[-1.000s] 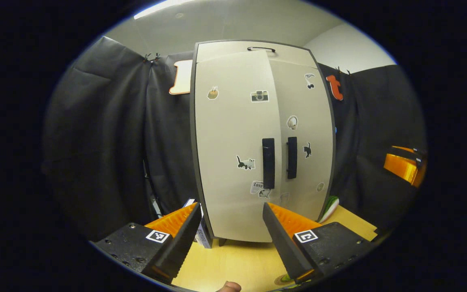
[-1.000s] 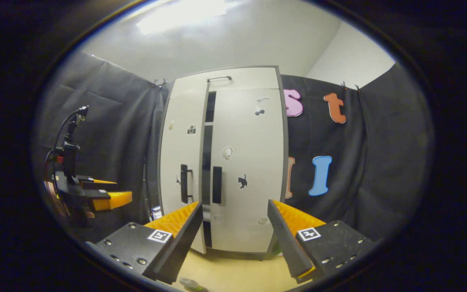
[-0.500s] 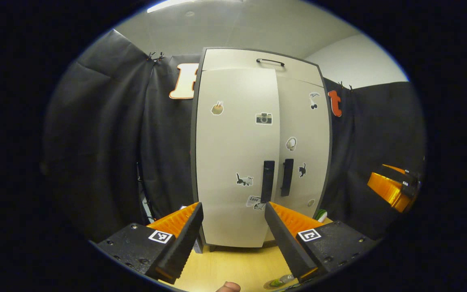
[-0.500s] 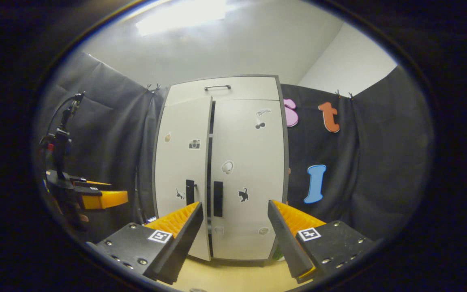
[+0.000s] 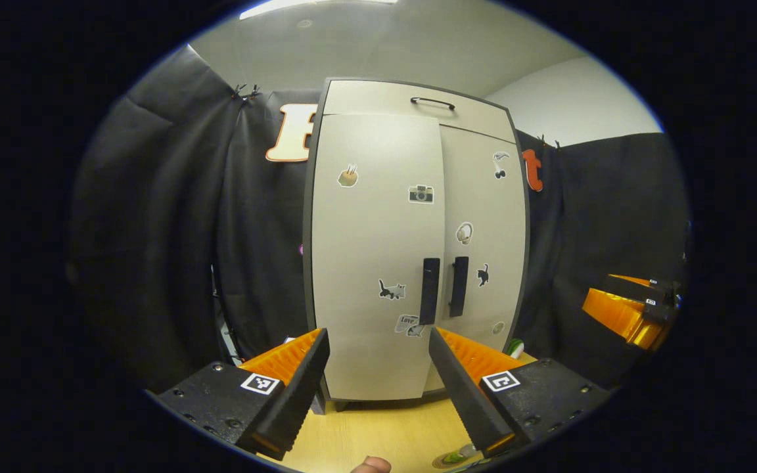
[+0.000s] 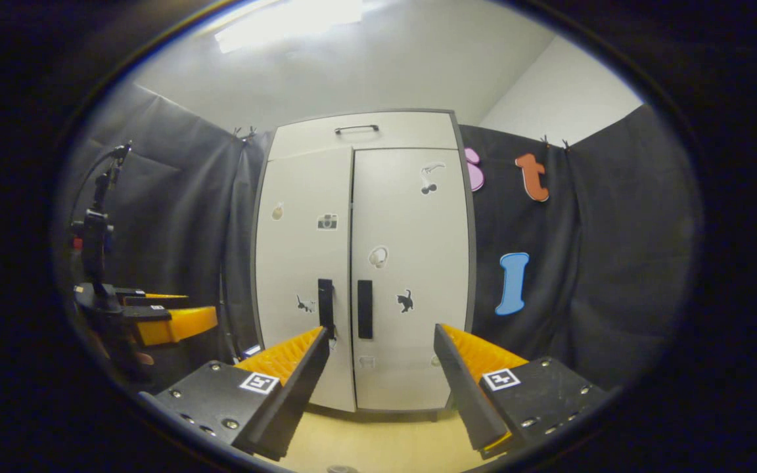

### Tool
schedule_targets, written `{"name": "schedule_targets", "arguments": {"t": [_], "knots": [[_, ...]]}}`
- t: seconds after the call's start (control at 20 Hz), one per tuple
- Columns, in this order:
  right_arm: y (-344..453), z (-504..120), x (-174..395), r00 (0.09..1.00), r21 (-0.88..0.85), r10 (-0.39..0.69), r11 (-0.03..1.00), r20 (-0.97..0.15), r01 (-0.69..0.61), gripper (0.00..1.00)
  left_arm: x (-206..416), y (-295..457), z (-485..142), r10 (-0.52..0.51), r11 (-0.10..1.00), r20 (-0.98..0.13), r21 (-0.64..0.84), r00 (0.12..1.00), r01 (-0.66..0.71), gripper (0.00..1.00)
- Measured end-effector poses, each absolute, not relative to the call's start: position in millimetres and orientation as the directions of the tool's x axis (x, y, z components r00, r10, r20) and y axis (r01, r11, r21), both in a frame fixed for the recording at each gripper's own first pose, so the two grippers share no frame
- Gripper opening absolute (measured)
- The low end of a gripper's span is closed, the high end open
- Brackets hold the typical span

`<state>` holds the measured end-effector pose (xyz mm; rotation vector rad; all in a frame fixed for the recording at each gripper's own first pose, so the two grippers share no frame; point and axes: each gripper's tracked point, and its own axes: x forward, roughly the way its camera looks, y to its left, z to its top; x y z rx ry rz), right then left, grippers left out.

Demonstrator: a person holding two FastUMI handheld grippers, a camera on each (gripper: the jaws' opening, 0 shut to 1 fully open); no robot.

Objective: Grasp the bottle in the cabinet with the left hand and place it on the coaster, then close the right door with the right hand and the left door with the left hand.

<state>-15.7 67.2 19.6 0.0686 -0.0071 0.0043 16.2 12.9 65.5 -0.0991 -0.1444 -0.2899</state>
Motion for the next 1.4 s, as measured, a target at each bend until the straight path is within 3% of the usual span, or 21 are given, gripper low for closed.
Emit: {"name": "schedule_targets", "arguments": {"t": [0.35,0.4,0.5,0.6,0.65,0.7,0.75,1.05,1.1,1.15,1.4], "knots": [[79,11,-23,1.000,0.029,-0.004,1.000,-0.030,0.004,0.97,23,3,65,-0.362,0.916,0.168,-0.118,0.917,0.384,0.95],[78,11,-24,1.000,0.023,-0.009,1.000,-0.029,0.010,0.95,24,3,67,-0.365,0.914,0.177,-0.120,0.914,0.388,0.91],[78,13,-24,1.000,0.009,-0.010,1.000,-0.024,0.011,0.97,26,5,68,-0.352,0.920,0.185,-0.111,0.918,0.375,0.95],[78,11,-23,0.999,-0.002,-0.004,1.000,-0.032,0.004,0.97,28,8,66,-0.330,0.932,0.178,-0.092,0.927,0.349,0.91],[78,11,-22,1.000,-0.005,0.000,1.000,-0.030,0.000,0.97,28,7,67,-0.324,0.936,0.182,-0.082,0.928,0.343,0.95],[78,11,-21,1.000,-0.005,0.003,1.000,-0.027,-0.003,0.97,29,8,69,-0.315,0.940,0.190,-0.075,0.930,0.334,0.91],[77,10,-21,1.000,-0.006,0.003,1.000,-0.026,-0.003,0.97,30,7,69,-0.308,0.943,0.189,-0.071,0.932,0.326,0.95],[73,6,-16,0.999,-0.035,0.027,0.999,-0.026,-0.028,0.97,33,5,71,-0.277,0.954,0.177,-0.068,0.944,0.293,0.95],[72,5,-14,0.999,-0.033,0.030,0.999,-0.031,-0.031,0.97,33,7,74,-0.271,0.955,0.179,-0.069,0.946,0.287,0.91],[73,6,-11,0.999,-0.027,0.037,0.999,-0.034,-0.038,0.97,32,5,76,-0.278,0.953,0.183,-0.069,0.943,0.294,0.95],[72,-2,-8,0.997,-0.018,0.027,0.999,-0.079,-0.028,0.95,32,6,78,-0.304,0.943,0.203,-0.076,0.931,0.324,0.95]]}}
